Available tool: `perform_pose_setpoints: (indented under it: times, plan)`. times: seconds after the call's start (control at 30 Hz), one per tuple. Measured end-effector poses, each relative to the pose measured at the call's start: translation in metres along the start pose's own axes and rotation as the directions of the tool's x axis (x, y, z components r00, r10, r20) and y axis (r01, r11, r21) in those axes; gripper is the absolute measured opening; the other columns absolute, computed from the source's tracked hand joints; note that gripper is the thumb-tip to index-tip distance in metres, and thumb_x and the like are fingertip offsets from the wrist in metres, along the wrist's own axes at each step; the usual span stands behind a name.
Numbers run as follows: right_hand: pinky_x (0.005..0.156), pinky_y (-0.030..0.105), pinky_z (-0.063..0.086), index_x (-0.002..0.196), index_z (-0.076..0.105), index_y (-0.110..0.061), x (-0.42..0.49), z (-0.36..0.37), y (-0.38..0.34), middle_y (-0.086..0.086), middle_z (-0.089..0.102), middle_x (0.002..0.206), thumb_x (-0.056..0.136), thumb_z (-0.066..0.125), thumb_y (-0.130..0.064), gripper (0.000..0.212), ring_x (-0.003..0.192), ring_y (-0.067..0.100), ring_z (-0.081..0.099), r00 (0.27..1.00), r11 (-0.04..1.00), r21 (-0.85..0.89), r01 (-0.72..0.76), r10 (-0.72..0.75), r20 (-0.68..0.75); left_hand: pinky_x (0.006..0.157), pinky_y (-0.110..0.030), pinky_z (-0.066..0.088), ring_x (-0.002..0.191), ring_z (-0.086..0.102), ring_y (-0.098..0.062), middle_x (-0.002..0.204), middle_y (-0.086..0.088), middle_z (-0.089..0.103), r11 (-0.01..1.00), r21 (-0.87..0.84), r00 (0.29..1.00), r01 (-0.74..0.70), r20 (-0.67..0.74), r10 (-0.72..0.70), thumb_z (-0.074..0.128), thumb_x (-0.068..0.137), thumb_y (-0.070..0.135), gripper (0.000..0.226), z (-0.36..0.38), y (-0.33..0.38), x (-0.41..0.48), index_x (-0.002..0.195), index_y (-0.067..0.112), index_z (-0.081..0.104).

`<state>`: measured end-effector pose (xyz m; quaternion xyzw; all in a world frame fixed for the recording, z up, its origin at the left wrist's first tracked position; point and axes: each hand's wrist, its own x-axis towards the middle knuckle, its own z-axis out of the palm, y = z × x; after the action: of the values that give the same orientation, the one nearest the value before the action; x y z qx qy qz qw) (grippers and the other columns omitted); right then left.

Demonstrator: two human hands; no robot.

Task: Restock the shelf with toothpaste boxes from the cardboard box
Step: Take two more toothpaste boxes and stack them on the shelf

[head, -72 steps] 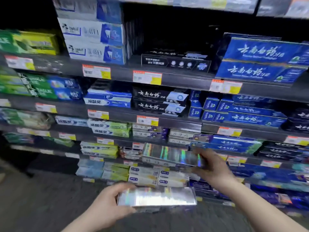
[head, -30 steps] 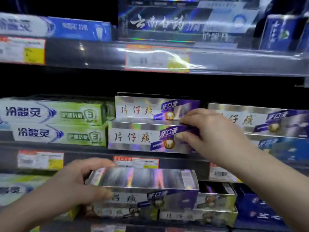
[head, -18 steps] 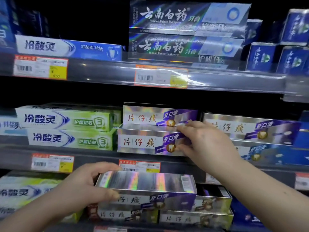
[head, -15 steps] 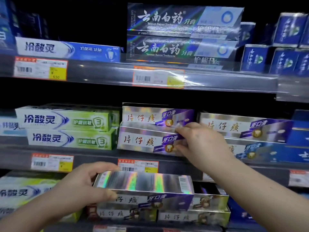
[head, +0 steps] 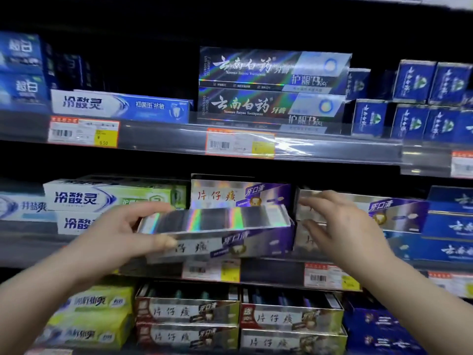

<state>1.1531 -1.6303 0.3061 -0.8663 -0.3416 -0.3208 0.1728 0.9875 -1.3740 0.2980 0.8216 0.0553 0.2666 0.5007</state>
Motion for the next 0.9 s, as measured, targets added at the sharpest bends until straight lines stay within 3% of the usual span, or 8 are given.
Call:
perform_pose_setpoints:
  times: [0.03, 0.1, 0.33, 0.43, 0.53, 0.63, 0.77, 0.9]
  plan:
    - [0.063, 0.034, 0.047, 0.112, 0.063, -0.019, -0.003, -0.004, 0.005, 0.004, 0.062, 0.116, 0.082, 0.063, -0.02, 0.031, 0.098, 0.031, 0.062, 1.0, 1.0, -0.013, -0.008, 0.008, -0.002, 0.059, -0.003, 0.047, 0.075, 0.064, 0.011, 0.087, 0.02, 0.073, 0.999, -0.017, 1.0, -0.03, 0.004, 0.03, 0.088, 0.026, 0.049, 0.052, 0.0, 0.007, 0.009, 0.074, 0.05, 0.069]
    - [0.065, 0.032, 0.045, 0.114, 0.063, -0.019, -0.009, -0.008, 0.012, 0.003, 0.06, 0.12, 0.084, 0.06, -0.022, 0.03, 0.101, 0.028, 0.061, 1.0, 0.999, -0.042, -0.019, 0.019, 0.017, 0.054, -0.006, 0.047, 0.071, 0.064, 0.01, 0.077, 0.023, 0.072, 0.999, -0.012, 0.998, -0.052, 0.025, 0.053, 0.087, 0.035, 0.038, 0.049, 0.002, 0.019, 0.028, 0.081, 0.038, 0.07]
    - [0.075, 0.033, 0.048, 0.121, 0.056, -0.026, -0.018, -0.01, 0.017, -0.005, 0.058, 0.12, 0.088, 0.054, -0.03, 0.034, 0.103, 0.017, 0.06, 0.995, 0.996, 0.001, -0.087, 0.087, 0.051, 0.095, -0.039, 0.048, 0.108, 0.058, -0.018, 0.114, 0.004, 0.063, 0.993, 0.113, 0.998, 0.047, 0.026, -0.05, 0.082, 0.042, 0.038, 0.06, 0.019, 0.024, 0.069, 0.099, 0.035, 0.061]
    - [0.078, 0.033, 0.049, 0.12, 0.057, -0.026, -0.018, -0.006, 0.015, -0.005, 0.059, 0.119, 0.088, 0.053, -0.03, 0.032, 0.103, 0.016, 0.059, 0.992, 0.994, 0.041, -0.103, 0.099, 0.073, 0.091, -0.033, 0.047, 0.105, 0.057, -0.018, 0.115, 0.0, 0.059, 0.977, 0.213, 0.996, 0.029, -0.084, -0.011, 0.081, 0.064, 0.027, 0.049, 0.027, 0.018, 0.072, 0.11, 0.025, 0.063]
    - [0.081, 0.035, 0.049, 0.12, 0.056, -0.026, -0.015, -0.002, 0.008, -0.003, 0.06, 0.116, 0.088, 0.052, -0.029, 0.032, 0.103, 0.018, 0.058, 0.99, 0.991, 0.069, -0.115, 0.108, 0.095, 0.086, -0.023, 0.037, 0.097, 0.05, -0.015, 0.107, 0.002, 0.046, 0.859, 0.509, 0.959, -0.052, -0.216, 0.186, 0.074, 0.073, 0.026, 0.039, 0.035, 0.019, 0.068, 0.11, 0.02, 0.065]
    - [0.082, 0.035, 0.049, 0.124, 0.053, -0.027, -0.011, 0.001, 0.0, -0.002, 0.06, 0.117, 0.089, 0.049, -0.03, 0.035, 0.104, 0.018, 0.057, 0.987, 0.99, 0.083, -0.111, 0.1, 0.128, 0.09, -0.028, 0.038, 0.104, 0.051, -0.019, 0.115, -0.003, 0.047, 0.811, 0.581, 0.931, -0.065, -0.258, 0.259, 0.072, 0.074, 0.029, 0.05, 0.04, 0.017, 0.06, 0.121, 0.017, 0.058]
    - [0.08, 0.034, 0.048, 0.126, 0.049, -0.023, -0.008, 0.002, -0.012, 0.001, 0.059, 0.116, 0.09, 0.049, -0.03, 0.036, 0.104, 0.021, 0.056, 0.973, 0.986, 0.105, -0.131, 0.107, 0.203, 0.087, -0.033, 0.044, 0.104, 0.057, -0.025, 0.118, -0.008, 0.06, 0.831, 0.55, 0.92, 0.088, -0.364, 0.144, 0.074, 0.071, 0.033, 0.06, 0.037, 0.008, 0.047, 0.123, 0.014, 0.053]
    - [0.074, 0.034, 0.051, 0.12, 0.05, -0.024, -0.01, 0.006, -0.017, 0.002, 0.064, 0.109, 0.089, 0.05, -0.03, 0.031, 0.096, 0.022, 0.06, 0.966, 0.976, 0.143, -0.162, 0.127, 0.224, 0.083, -0.034, 0.05, 0.099, 0.062, -0.025, 0.106, -0.008, 0.07, 0.838, 0.506, 0.939, 0.204, -0.344, -0.021, 0.069, 0.076, 0.039, 0.044, 0.038, -0.005, 0.034, 0.11, 0.012, 0.066]
